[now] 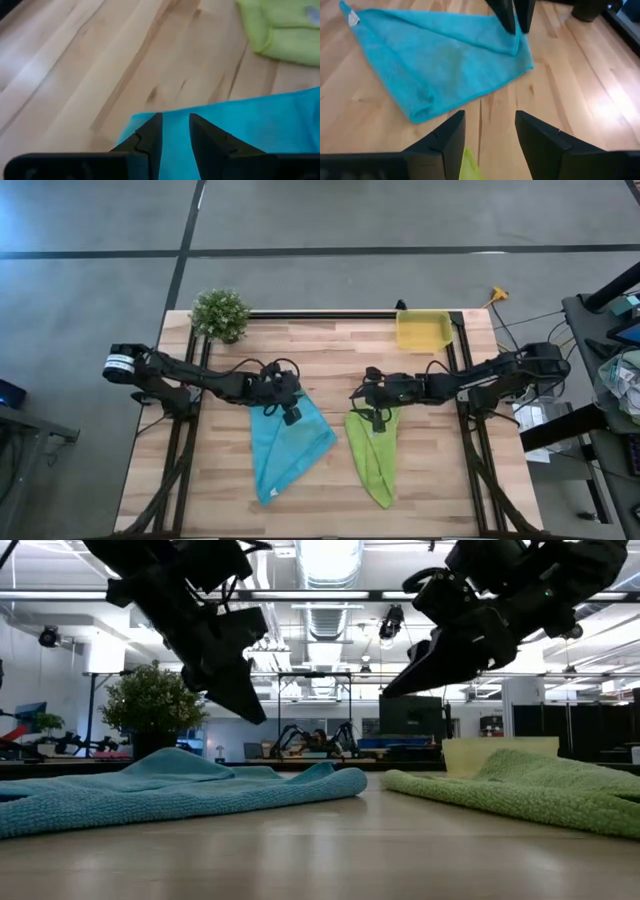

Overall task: Roll microfiber towels into tight, uniform cylinder then place into a basket
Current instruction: Fold the blue microfiber towel

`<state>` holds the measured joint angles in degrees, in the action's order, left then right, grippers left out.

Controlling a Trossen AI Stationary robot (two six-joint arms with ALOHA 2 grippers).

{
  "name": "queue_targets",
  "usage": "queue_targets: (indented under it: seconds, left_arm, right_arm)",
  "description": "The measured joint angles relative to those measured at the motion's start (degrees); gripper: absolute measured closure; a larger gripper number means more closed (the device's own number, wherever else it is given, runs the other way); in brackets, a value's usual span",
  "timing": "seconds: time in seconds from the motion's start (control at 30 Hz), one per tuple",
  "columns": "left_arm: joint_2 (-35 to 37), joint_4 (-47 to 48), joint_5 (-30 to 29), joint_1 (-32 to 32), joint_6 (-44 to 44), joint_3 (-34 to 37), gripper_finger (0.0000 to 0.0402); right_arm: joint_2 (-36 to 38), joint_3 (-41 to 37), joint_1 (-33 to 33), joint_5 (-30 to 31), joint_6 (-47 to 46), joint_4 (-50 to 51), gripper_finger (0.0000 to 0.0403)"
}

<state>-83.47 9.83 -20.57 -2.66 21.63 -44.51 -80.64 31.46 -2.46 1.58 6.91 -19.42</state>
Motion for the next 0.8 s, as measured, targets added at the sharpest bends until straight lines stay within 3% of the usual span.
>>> queue_targets:
  seconds: [0.57, 0.8]
  left_arm:
    - [-0.93, 1.76, -5.48, 0.02, 6.59, 1.87, 0.032]
    - [-0.93, 1.65, -6.61, 0.04, 4.67, 2.19, 0.032]
  right_arm:
    - [4.5, -0.76, 0.0, 0.0, 0.17, 2.98, 0.0269]
    - [4.47, -0.76, 0.0, 0.02, 0.65, 2.95, 0.0278]
